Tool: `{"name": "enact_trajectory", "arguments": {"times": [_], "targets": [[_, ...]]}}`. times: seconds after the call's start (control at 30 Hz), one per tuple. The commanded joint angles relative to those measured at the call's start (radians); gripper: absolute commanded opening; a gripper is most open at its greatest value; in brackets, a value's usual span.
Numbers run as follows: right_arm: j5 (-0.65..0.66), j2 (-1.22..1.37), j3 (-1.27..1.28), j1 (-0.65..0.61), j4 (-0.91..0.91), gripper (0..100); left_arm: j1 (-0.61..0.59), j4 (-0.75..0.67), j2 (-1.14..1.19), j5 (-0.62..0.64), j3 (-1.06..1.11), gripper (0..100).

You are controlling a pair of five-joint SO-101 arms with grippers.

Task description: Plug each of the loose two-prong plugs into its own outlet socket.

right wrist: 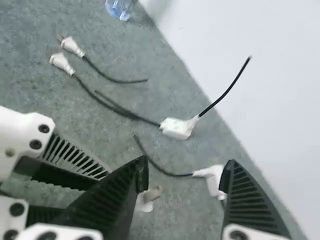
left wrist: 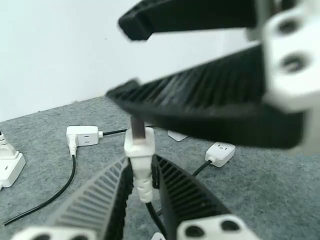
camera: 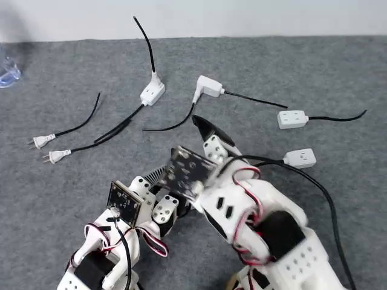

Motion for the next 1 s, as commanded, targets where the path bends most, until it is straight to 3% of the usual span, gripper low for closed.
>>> {"name": "enact_trajectory", "arguments": {"times": [0.0, 0.4, 0.53, 0.73, 0.97], "targets": [[-0.011, 0.004, -0.008, -0.024, -0.021, 24.6, -0.002, -0.041, -0.017, 0.015, -0.01, 1], [-0.003, 0.013, 0.112, 0.114, -0.124, 24.5, 0.0, -0.04, -0.017, 0.012, -0.015, 1], [-0.003, 0.013, 0.141, 0.156, -0.13, 24.5, -0.003, 0.021, -0.017, 0.009, -0.067, 1], [0.028, 0.013, 0.187, 0.159, -0.131, 24.5, -0.078, 0.06, -0.017, 0.014, -0.108, 1], [0.029, 0.013, 0.195, 0.159, -0.122, 24.5, -0.087, 0.06, -0.018, 0.015, -0.111, 1]]}}
